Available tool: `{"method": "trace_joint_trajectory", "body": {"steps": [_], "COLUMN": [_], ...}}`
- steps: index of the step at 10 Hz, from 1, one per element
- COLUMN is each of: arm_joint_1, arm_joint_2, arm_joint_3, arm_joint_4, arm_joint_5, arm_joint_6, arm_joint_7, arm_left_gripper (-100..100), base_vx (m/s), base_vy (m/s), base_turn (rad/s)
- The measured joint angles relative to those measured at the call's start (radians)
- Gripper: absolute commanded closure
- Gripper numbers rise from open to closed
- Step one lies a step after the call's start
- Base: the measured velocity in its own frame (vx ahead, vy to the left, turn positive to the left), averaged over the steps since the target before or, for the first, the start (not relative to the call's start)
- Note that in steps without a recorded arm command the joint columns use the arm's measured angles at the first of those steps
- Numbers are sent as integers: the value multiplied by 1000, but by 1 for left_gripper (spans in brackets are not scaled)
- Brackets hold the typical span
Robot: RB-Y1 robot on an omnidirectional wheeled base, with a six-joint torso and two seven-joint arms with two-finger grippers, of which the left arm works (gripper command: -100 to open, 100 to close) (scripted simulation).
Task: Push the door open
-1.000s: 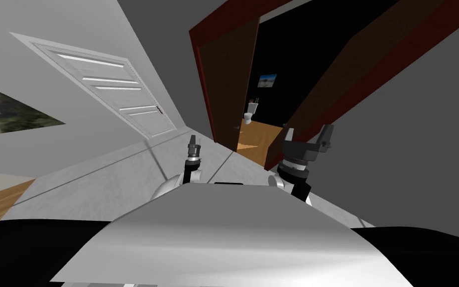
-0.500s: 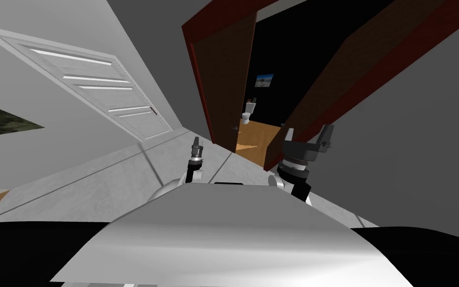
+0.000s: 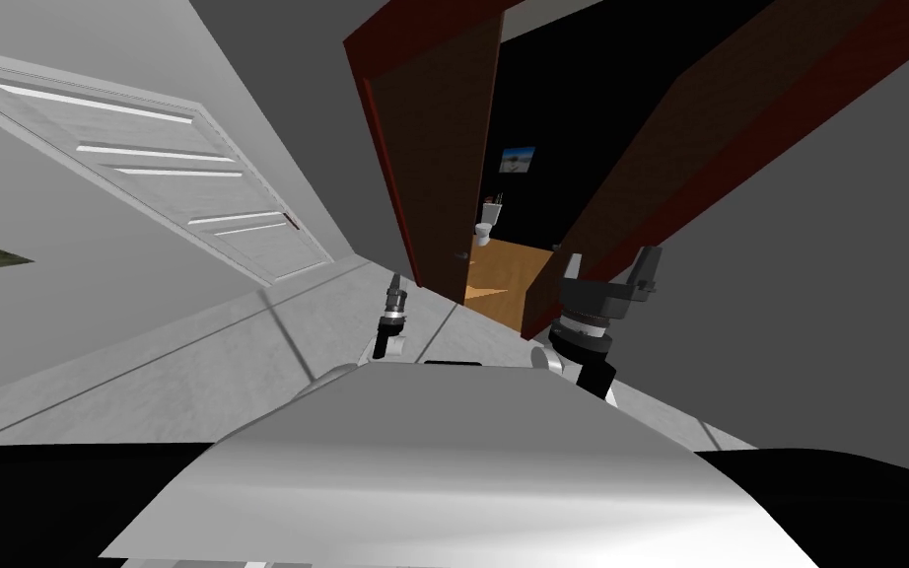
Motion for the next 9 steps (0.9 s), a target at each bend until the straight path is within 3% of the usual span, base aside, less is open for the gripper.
{"method": "trace_joint_trajectory", "body": {"steps": [9], "arm_joint_1": [-88], "arm_joint_2": [11], "arm_joint_3": [-36], "arm_joint_4": [221], "arm_joint_5": [29], "arm_joint_6": [-24], "arm_joint_7": [18], "arm_left_gripper": [-100], "base_vx": [99], "base_vy": [15], "base_turn": [-74]}}
